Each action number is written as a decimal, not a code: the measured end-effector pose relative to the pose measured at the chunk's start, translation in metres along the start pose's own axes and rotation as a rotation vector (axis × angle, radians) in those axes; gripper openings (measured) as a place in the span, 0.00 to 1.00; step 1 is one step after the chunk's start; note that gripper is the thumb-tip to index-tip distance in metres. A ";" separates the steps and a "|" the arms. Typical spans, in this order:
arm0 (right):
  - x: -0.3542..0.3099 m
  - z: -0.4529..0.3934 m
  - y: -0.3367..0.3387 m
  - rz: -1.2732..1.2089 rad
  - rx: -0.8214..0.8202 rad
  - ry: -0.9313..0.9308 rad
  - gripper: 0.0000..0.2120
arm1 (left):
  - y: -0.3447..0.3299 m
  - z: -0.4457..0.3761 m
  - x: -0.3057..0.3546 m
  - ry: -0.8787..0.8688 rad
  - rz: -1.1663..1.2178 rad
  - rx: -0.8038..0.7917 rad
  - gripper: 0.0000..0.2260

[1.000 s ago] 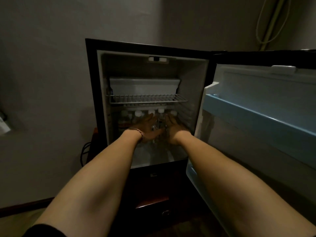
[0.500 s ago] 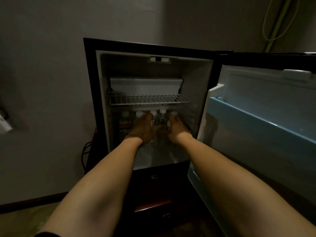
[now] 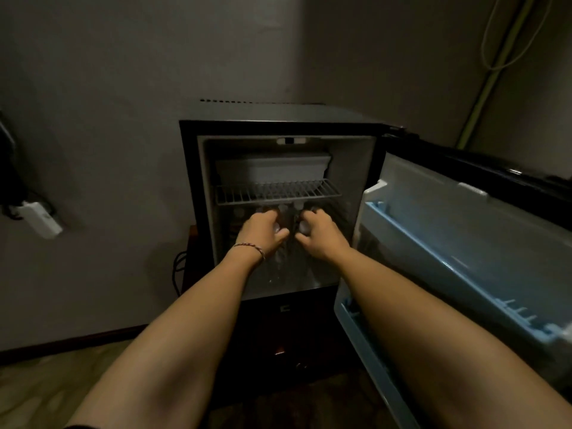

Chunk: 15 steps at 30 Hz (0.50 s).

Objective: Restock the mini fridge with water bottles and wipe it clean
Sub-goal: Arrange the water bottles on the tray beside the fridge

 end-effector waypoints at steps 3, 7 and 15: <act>-0.032 0.017 0.017 -0.026 0.004 0.052 0.14 | 0.041 0.017 0.012 -0.007 -0.002 0.045 0.08; -0.071 0.039 0.048 -0.072 0.001 0.102 0.13 | 0.080 0.039 0.027 -0.003 -0.007 0.033 0.08; -0.121 0.087 0.112 -0.064 -0.068 0.184 0.13 | 0.152 0.093 0.069 0.047 -0.011 0.028 0.08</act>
Point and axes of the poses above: each hand's wrist, its own z-axis away from the middle knuckle, its own y-axis out of the back of the hand, x = y × z, the point moved 10 cm from there along -z, towards the middle knuckle, and after that the axes turned 14 degrees about -z, right-handed, at the moved point
